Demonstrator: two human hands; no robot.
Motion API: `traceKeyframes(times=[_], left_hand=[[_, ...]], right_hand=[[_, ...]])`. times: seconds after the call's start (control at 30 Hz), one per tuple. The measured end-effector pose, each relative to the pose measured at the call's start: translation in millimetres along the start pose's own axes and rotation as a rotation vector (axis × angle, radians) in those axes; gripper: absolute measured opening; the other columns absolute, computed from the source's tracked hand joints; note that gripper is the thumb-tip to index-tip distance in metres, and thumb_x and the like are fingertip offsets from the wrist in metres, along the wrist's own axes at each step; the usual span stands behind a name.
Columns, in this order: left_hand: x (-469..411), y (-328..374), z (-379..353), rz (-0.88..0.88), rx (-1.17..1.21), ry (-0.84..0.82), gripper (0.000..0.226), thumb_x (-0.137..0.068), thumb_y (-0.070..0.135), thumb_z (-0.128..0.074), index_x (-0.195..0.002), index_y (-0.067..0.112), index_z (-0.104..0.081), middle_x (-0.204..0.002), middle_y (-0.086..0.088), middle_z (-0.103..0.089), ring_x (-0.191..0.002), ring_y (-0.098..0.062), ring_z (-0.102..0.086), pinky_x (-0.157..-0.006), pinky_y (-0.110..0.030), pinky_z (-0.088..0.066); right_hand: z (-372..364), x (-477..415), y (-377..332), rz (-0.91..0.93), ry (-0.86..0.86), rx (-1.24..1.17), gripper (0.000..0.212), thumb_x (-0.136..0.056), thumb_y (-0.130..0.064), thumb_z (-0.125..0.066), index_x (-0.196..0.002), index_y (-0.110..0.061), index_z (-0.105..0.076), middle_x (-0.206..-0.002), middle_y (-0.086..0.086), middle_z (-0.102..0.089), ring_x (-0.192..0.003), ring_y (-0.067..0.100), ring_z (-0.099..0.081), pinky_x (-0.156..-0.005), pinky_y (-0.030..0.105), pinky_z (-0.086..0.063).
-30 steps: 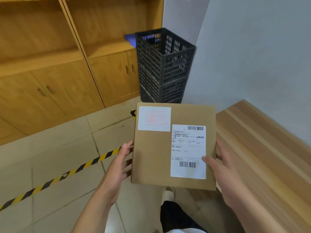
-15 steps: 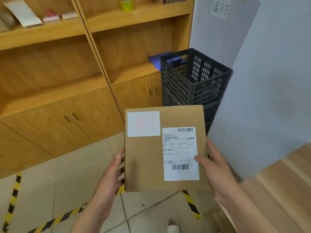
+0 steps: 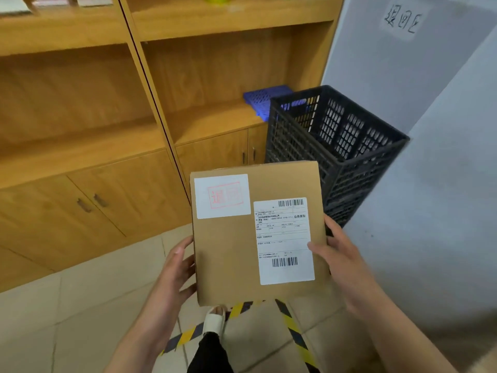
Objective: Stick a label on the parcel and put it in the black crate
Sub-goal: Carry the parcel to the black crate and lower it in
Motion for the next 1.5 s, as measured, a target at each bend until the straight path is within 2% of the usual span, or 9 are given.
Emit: traceKeyframes(times=[0.13, 0.3, 0.4, 0.57, 0.77, 0.93, 1.13, 1.37, 1.5], left_hand=[[-76.0, 39.3, 17.6, 0.012, -0.007, -0.102, 0.048, -0.09, 0.066, -0.037, -0.134, 0.052, -0.051, -0.137, 0.01, -0.058, -0.13, -0.01, -0.051, -0.108, -0.046, -0.04], [-159.9, 99.1, 31.2, 0.003, -0.043, -0.235, 0.054, -0.088, 0.067, -0.039, -0.137, 0.049, -0.049, -0.142, 0.011, -0.054, -0.133, -0.011, -0.048, -0.112, -0.05, -0.036], [-206.0, 124.7, 28.1, 0.001, -0.067, -0.298, 0.057, -0.088, 0.065, -0.039, -0.14, 0.044, -0.048, -0.143, 0.013, -0.053, -0.133, -0.014, -0.048, -0.111, -0.048, -0.037], [-266.7, 150.5, -4.4, 0.009, -0.119, -0.386, 0.046, -0.091, 0.059, -0.04, -0.134, 0.045, -0.052, -0.133, 0.025, -0.056, -0.125, -0.009, -0.052, -0.093, -0.034, -0.046], [-340.4, 178.4, -69.9, 0.013, -0.187, -0.449, 0.053, -0.085, 0.062, -0.046, -0.135, 0.045, -0.053, -0.138, 0.02, -0.055, -0.128, -0.014, -0.052, -0.1, -0.041, -0.044], [-396.4, 217.6, -136.8, -0.016, -0.233, -0.452, 0.055, -0.086, 0.063, -0.048, -0.136, 0.044, -0.054, -0.142, 0.012, -0.054, -0.133, -0.022, -0.05, -0.11, -0.052, -0.038], [-448.2, 252.8, -206.8, -0.052, -0.317, -0.443, 0.043, -0.088, 0.062, -0.047, -0.129, 0.053, -0.058, -0.142, 0.01, -0.055, -0.13, -0.023, -0.052, -0.1, -0.047, -0.044], [-493.6, 267.1, -295.3, -0.097, -0.394, -0.597, 0.061, -0.082, 0.06, -0.049, -0.139, 0.04, -0.053, -0.143, 0.004, -0.057, -0.13, -0.018, -0.054, -0.11, -0.046, -0.038], [-519.6, 259.8, -350.2, -0.041, -0.462, -0.677, 0.054, -0.094, 0.057, -0.041, -0.143, 0.035, -0.049, -0.136, 0.005, -0.063, -0.122, -0.014, -0.06, -0.089, -0.038, -0.048]], right_hand=[[-29.7, -42.1, -34.4, -0.001, 0.104, -0.017, 0.06, -0.096, -0.019, -0.059, -0.142, -0.054, -0.042, -0.118, -0.013, -0.068, -0.11, 0.01, -0.061, -0.078, 0.031, -0.05], [-60.7, -88.1, -71.3, 0.005, 0.216, -0.077, 0.058, -0.094, -0.019, -0.06, -0.134, -0.059, -0.048, -0.122, -0.007, -0.069, -0.114, 0.021, -0.064, -0.096, 0.051, -0.051], [-69.1, -109.9, -81.1, 0.009, 0.267, -0.13, 0.059, -0.093, -0.02, -0.062, -0.133, -0.06, -0.047, -0.124, -0.008, -0.068, -0.116, 0.022, -0.063, -0.1, 0.053, -0.048], [-59.7, -138.6, -85.5, -0.041, 0.315, -0.201, 0.066, -0.092, -0.022, -0.063, -0.141, -0.058, -0.038, -0.128, -0.005, -0.064, -0.117, 0.025, -0.061, -0.104, 0.055, -0.044], [-23.0, -203.0, -92.1, -0.049, 0.366, -0.291, 0.065, -0.091, -0.025, -0.064, -0.139, -0.06, -0.038, -0.132, -0.003, -0.062, -0.121, 0.026, -0.058, -0.106, 0.057, -0.041], [18.7, -265.1, -108.0, 0.014, 0.384, -0.378, 0.066, -0.094, -0.018, -0.06, -0.141, -0.058, -0.038, -0.125, -0.007, -0.067, -0.107, 0.018, -0.069, -0.083, 0.037, -0.053], [65.8, -331.3, -124.0, 0.029, 0.395, -0.473, 0.062, -0.096, -0.018, -0.057, -0.139, -0.06, -0.038, -0.118, -0.014, -0.068, -0.098, 0.013, -0.071, -0.065, 0.028, -0.057], [122.6, -370.9, -123.8, 0.007, 0.55, -0.523, 0.057, -0.098, -0.021, -0.056, -0.145, -0.049, -0.037, -0.127, -0.012, -0.063, -0.111, 0.015, -0.062, -0.091, 0.042, -0.053], [144.1, -382.6, -118.8, -0.055, 0.634, -0.526, 0.062, -0.096, -0.024, -0.059, -0.149, -0.043, -0.033, -0.136, -0.006, -0.058, -0.123, 0.023, -0.057, -0.105, 0.052, -0.046]])
Point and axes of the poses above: each hand's wrist, its own x-axis away from the middle knuckle, its own z-axis out of the back of the hand, y = z × x, the point moved 5 cm from there along -x, towards the middle knuckle
